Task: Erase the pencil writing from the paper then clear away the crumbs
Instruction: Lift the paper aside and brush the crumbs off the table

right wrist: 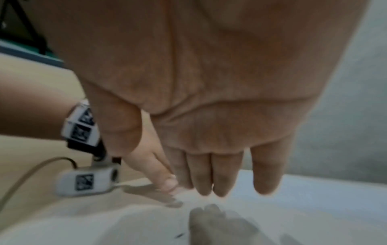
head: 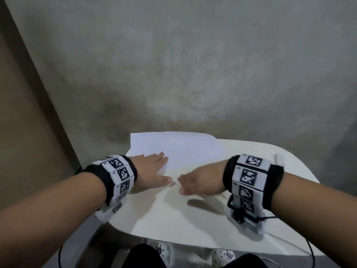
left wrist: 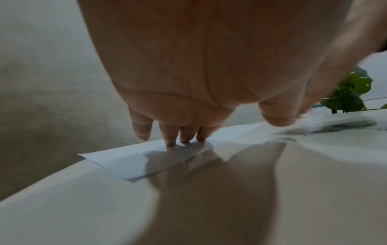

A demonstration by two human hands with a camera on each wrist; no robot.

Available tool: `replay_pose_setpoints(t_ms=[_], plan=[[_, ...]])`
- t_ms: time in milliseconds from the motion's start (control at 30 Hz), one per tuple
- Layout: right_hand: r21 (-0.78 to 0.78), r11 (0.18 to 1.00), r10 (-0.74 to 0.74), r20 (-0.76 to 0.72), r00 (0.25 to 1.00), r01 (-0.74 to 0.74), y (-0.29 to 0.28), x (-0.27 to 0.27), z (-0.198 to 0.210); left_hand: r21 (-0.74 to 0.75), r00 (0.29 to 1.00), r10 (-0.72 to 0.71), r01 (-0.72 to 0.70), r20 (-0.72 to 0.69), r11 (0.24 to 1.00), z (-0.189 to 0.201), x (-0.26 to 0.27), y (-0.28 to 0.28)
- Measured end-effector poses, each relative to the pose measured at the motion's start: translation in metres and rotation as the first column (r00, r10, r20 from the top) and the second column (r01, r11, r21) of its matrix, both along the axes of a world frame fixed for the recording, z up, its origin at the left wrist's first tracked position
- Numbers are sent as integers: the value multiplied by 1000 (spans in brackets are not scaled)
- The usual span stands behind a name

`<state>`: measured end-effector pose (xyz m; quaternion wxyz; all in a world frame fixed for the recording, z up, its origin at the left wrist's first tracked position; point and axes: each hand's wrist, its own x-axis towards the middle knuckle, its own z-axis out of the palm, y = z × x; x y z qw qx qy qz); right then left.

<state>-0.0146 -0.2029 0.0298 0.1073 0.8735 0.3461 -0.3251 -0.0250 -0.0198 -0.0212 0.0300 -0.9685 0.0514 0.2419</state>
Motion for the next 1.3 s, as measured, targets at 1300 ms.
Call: replay_pose_setpoints(t_ms=[1300], plan=[[211,918,-385,272,882,336,-92,-90,-63,-131,942,99,-59,322,990,-58,-138,-48]])
